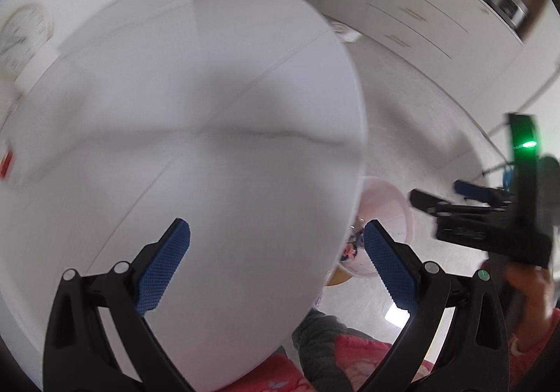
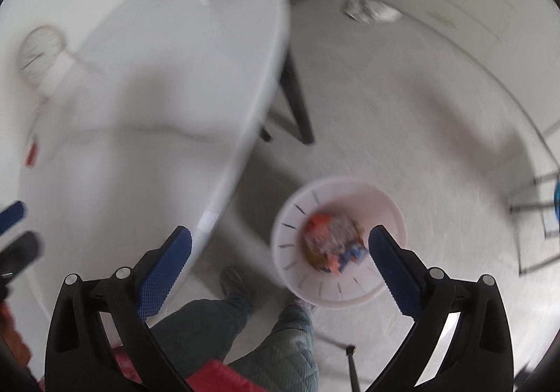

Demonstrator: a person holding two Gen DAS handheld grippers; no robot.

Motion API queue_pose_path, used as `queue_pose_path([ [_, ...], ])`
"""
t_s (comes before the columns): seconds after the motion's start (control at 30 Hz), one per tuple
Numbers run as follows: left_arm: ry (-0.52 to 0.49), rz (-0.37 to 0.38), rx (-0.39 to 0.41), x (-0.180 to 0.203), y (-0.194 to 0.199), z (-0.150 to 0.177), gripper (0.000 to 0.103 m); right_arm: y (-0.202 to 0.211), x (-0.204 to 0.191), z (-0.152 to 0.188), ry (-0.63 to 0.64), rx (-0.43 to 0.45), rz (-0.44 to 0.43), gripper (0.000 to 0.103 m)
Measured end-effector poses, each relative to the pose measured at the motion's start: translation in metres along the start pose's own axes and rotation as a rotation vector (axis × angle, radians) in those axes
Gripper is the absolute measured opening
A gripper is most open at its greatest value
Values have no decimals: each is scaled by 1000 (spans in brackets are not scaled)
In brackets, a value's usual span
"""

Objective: Collect trash

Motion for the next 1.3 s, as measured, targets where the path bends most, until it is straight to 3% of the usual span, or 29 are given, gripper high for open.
queue_pose_path([
  [0.27, 242, -118, 25, -93, 38, 34, 95, 16, -135, -1, 306, -6, -102, 100],
  [0.57, 414, -245, 73, -165, 73, 68, 95, 13, -216, 11, 495, -27, -140, 100],
  [0.77, 449, -367, 125, -201, 112, 71, 95, 35, -261, 0, 552, 44, -156, 100],
  [1.03, 473, -453, 253, -235, 180, 63, 95, 93, -314, -19, 642, 183, -211, 100],
  [1.3, 496, -416, 297, -236, 205, 59, 95, 130, -337, -32, 658, 272, -232, 100],
])
Point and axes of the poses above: each gripper's, at about its wrist camera, not at the fingertips, and y roughly against the way its jaws point, x to its right, z to its underside, the point moved 9 cm from there along -y, roughly the way its jaws point, and after that the axes turned 5 degrees about -y, right-handed, at the moved point
